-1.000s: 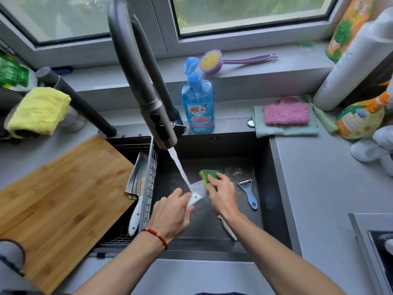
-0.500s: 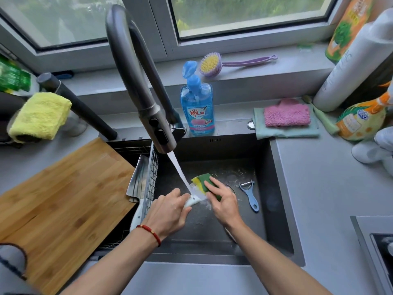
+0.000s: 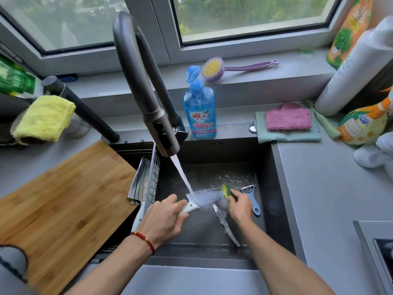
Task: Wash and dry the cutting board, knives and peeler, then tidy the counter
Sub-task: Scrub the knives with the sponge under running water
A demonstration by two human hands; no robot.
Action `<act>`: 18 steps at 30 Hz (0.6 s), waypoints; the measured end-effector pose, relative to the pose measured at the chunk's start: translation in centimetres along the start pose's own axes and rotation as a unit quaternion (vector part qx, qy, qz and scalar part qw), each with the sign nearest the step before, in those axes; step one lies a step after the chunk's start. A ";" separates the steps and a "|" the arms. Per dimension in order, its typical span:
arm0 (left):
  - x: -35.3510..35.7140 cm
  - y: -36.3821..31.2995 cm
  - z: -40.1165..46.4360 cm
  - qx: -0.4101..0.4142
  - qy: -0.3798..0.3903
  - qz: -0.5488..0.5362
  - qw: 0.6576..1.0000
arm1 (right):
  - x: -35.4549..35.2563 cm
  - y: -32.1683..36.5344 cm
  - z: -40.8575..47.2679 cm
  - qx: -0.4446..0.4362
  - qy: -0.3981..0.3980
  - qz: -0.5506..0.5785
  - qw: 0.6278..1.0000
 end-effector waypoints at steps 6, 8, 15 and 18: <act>1.3 2.3 1.0 -0.135 -0.014 -0.296 0.945 | -0.5 -0.8 0.9 0.058 0.009 0.300 0.952; 3.5 2.5 1.4 -0.218 0.036 -0.490 0.843 | -0.1 0.3 0.7 0.025 0.047 0.313 0.948; 6.6 -0.1 2.1 -0.304 0.101 -0.679 0.661 | 2.0 8.5 -0.7 -0.126 0.115 -0.049 0.984; 6.9 0.3 1.7 -0.319 0.090 -0.696 0.637 | 4.8 8.8 -3.4 -0.193 0.142 -0.142 0.960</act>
Point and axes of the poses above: each hand's wrist, its own z-axis towards the middle knuckle, its own x-axis out of the palm, y = z × x, the point moved 8 cm from there along z, towards the middle knuckle, and after that the axes turned 7 degrees about y, right-handed, at the moved point
